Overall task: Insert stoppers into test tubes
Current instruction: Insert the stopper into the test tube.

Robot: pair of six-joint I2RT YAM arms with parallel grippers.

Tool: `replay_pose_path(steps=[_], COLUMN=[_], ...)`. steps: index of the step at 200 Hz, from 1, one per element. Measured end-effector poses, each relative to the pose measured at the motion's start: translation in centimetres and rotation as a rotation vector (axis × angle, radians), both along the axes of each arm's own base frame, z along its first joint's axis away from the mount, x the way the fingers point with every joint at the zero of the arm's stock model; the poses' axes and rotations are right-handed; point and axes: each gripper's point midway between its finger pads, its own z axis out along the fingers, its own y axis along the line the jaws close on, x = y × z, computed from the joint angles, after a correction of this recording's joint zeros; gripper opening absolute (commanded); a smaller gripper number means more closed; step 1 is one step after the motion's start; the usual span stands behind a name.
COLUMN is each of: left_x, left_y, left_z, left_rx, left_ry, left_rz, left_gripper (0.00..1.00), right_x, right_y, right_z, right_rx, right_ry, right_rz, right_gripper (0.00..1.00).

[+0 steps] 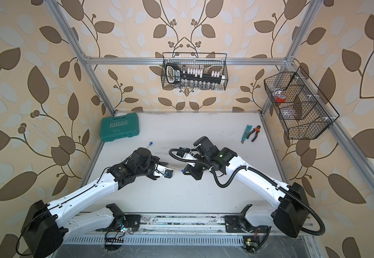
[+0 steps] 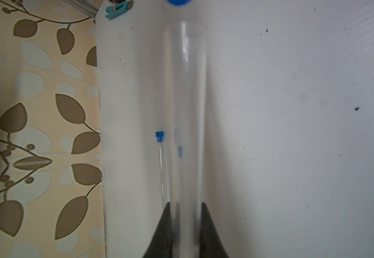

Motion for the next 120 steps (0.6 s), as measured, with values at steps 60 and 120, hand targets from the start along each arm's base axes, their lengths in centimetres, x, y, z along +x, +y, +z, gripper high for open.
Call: replay_pose_path(steps=[60,120], left_x=[0.12,0.03], left_y=[-0.06,-0.12], left_z=[-0.12,-0.20], left_rx=[0.012,0.020], left_ry=[-0.010,-0.015], left_rz=[-0.004,-0.009], left_gripper=[0.00,0.00], right_x=[0.01,0.00], right_y=[0.46,0.67], right_z=[-0.21,-0.92], right_rx=[-0.004,-0.024], right_ry=[0.012,0.022], right_rz=[0.002,0.002], right_gripper=[0.08,0.08])
